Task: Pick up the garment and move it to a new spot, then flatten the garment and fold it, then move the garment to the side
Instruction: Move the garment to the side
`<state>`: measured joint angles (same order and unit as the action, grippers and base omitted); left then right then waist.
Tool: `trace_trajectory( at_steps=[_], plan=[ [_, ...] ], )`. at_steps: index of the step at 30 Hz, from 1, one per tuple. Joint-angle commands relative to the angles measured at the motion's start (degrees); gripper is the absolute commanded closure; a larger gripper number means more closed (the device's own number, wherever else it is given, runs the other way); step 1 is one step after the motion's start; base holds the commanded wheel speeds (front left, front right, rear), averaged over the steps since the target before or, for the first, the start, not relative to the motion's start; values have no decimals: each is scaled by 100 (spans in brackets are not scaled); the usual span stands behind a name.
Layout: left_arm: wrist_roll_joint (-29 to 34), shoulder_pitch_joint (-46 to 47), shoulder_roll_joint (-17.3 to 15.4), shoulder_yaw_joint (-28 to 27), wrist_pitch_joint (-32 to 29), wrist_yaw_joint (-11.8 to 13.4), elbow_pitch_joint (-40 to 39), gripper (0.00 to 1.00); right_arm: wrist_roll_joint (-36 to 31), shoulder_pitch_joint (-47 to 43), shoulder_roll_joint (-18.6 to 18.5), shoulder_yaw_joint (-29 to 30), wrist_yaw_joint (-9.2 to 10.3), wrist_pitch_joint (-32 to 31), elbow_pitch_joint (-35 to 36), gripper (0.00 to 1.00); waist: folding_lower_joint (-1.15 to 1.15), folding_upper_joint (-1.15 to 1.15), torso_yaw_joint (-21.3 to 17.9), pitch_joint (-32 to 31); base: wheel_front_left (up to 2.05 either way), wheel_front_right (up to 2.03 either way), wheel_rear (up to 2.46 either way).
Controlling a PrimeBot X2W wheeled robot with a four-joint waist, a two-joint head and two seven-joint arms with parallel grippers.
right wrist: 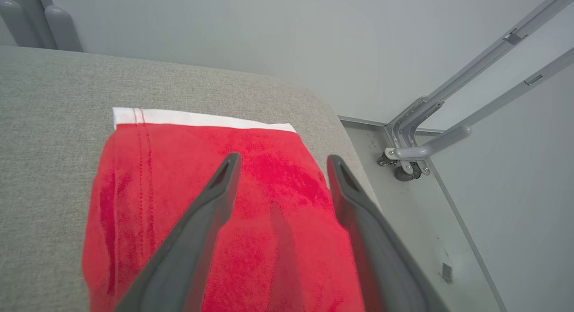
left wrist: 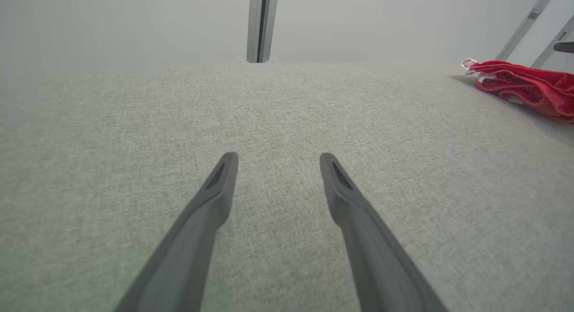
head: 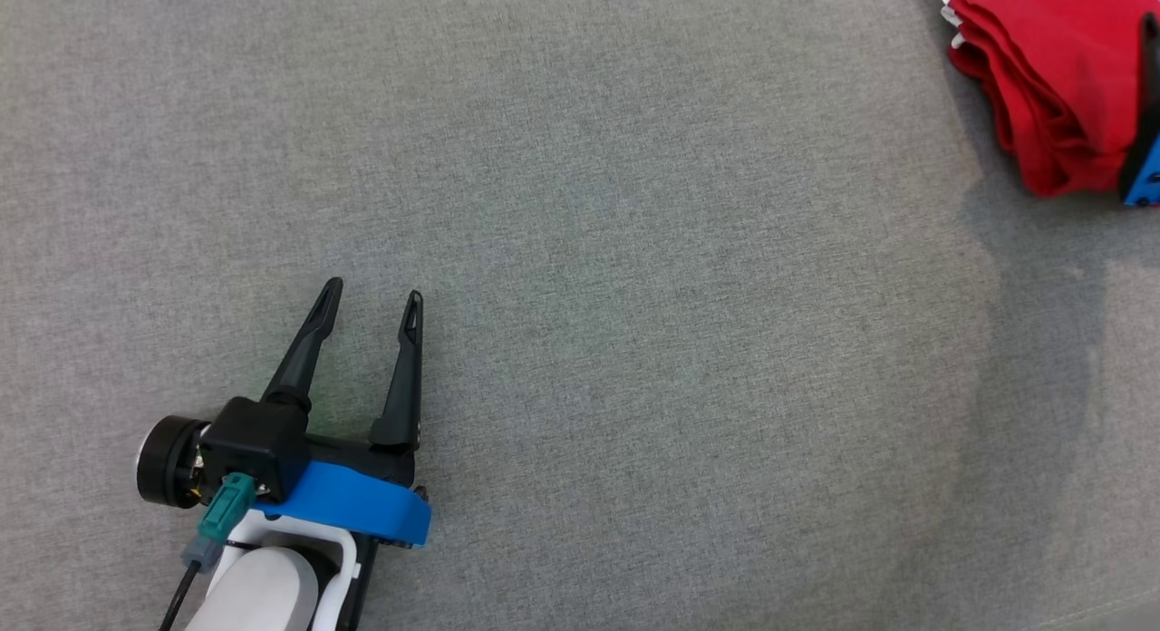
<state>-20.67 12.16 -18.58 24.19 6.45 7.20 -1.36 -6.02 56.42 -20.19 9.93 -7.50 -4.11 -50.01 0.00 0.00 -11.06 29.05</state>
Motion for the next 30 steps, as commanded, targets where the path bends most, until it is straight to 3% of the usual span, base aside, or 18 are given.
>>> trace_trajectory(
  at_steps=[1, 10, 20, 25, 30],
  plan=[
    [-37, 73, -13, -34, 33, 36, 13, 0, 16, 100, 64, -14, 1, 95, -33, 0, 0, 0, -9, -43, 0, 0, 0],
    [-226, 52, 11, -310, 353, 140, 227, 0, 309, -39, 425, -562, 1, 816, 76, 0, 0, 0, 28, -589, 0, 0, 0],
    [-640, -284, 143, -793, 736, 211, 857, 0, 718, -776, 1238, -1122, 1, 1534, 237, 0, 0, 0, 202, -1470, 0, 0, 0],
    [-757, -599, 252, -907, 835, 175, 1225, 0, 892, -1550, 1604, -1089, 1, 1806, 456, 0, 0, 0, 397, -1898, 0, 0, 0],
    [-782, -890, 395, -875, 855, 152, 1360, 0, 748, -2427, 1723, -1098, 1, 1903, 1027, 0, 0, 0, 633, -2188, 0, 0, 0]
  ],
)
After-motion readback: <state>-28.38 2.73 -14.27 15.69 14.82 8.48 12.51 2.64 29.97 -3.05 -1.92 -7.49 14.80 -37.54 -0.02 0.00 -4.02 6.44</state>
